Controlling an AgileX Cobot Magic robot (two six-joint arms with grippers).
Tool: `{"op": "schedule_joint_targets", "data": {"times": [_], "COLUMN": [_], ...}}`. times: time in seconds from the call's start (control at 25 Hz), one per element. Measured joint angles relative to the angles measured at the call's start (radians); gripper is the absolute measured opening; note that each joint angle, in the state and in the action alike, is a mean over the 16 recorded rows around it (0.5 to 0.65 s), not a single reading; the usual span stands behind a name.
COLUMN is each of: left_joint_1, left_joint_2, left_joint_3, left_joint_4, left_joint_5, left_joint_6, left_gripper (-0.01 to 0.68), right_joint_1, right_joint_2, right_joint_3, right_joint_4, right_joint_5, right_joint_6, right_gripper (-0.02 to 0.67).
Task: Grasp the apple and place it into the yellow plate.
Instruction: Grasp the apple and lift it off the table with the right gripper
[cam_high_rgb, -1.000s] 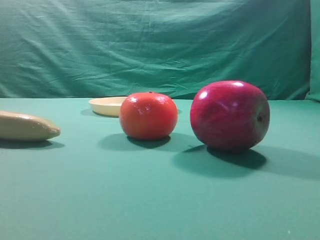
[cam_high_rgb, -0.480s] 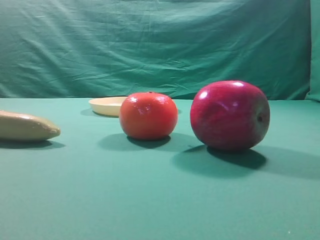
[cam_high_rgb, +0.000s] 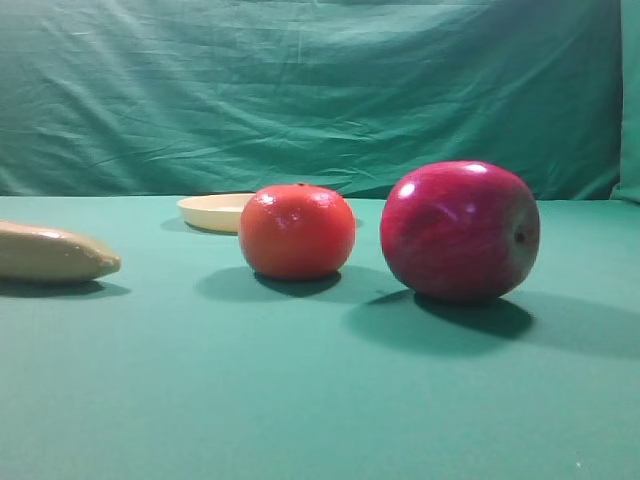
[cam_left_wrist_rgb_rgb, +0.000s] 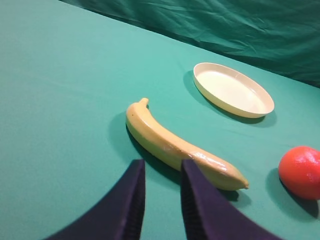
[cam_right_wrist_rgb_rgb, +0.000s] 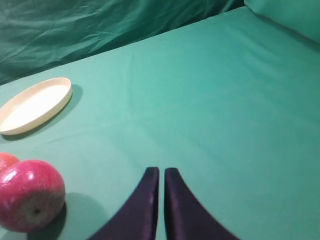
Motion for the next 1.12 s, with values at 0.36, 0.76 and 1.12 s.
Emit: {"op": "schedule_joint_targets", "data": {"times": [0.36, 0.76, 1.12], "left_joint_1": [0.000, 0.000, 0.000], "left_joint_2": [0.000, 0.000, 0.000], "left_joint_3": [0.000, 0.000, 0.000], "left_joint_4": [0.000, 0.000, 0.000], "left_joint_5": [0.000, 0.000, 0.000], "left_joint_6": [0.000, 0.000, 0.000], "left_gripper": [0.157, 0.157, 0.157], "right_joint_1": [0.045, 0.099, 0.105], "right_joint_2": [0.121, 0.390, 0.538], "right_joint_3": [-0.138, -0.336, -0.430], "right_joint_4": [0.014, 0.014, 0.041], "right_joint_5": [-0.053, 0.082, 0.112], "right_joint_6": [-0.087, -0.254, -0.419], "right_gripper": [0.000, 0.000, 0.000]}}
